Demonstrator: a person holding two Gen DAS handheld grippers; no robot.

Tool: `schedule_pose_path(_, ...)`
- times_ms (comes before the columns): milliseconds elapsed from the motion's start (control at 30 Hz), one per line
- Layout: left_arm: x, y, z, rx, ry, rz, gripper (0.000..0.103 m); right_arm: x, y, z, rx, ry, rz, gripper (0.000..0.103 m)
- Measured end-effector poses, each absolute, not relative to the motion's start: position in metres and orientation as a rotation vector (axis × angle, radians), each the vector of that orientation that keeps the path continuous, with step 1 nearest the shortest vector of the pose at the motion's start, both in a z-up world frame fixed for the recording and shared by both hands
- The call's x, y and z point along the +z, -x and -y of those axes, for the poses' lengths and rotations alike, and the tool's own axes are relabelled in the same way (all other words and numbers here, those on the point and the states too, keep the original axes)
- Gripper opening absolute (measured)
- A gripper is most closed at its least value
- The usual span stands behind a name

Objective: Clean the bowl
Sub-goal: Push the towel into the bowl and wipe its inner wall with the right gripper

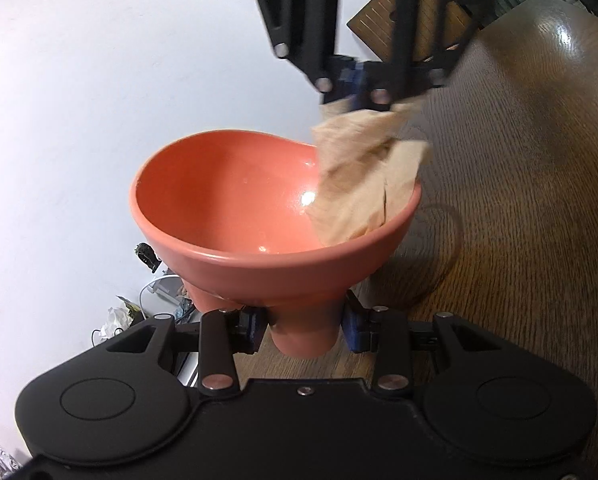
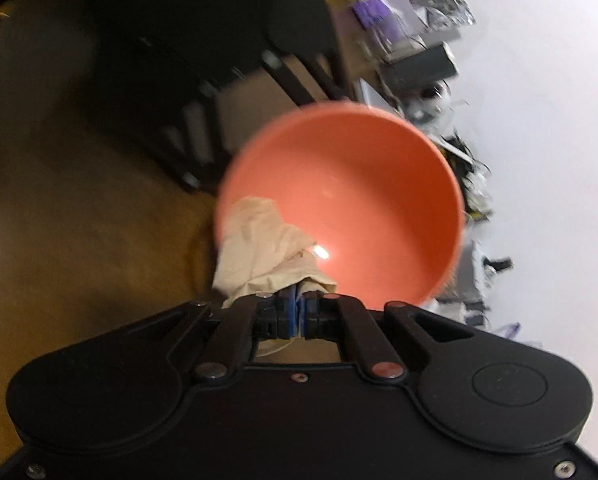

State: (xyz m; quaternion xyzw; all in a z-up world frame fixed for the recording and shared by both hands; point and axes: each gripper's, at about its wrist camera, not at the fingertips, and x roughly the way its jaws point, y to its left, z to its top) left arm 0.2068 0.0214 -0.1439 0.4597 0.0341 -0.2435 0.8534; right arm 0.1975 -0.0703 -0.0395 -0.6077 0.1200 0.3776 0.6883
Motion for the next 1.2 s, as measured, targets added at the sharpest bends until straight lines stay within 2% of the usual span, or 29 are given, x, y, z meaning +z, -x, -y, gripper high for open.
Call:
schedule_pose_path(267,-0.144,-0.207,-0.024,-0.512,-0.968,-0.072,0.037,-0.016,-0.166,0.050,0.917,1.325,-0.111,0.000)
schedule_pose_path(533,-0.145,-0.208,-0.024,-0.511,-0.969,-0.071,0.037,0.011,-0.192,0.042,0.828,1.301,-0.041,0.000)
schedule_pose_path(833,-0.145,-0.211,-0.024,-0.511,-0.969,-0.071,0.037,0.017,-0.223,0.058,0.721,1.291,-0.080,0.000)
schedule_pose_path(1200,-0.146,-0.211,-0.015,-0.510,-0.971,-0.069,0.037,-0.013,-0.220,0.086,0.733,1.328,-0.210,0.000)
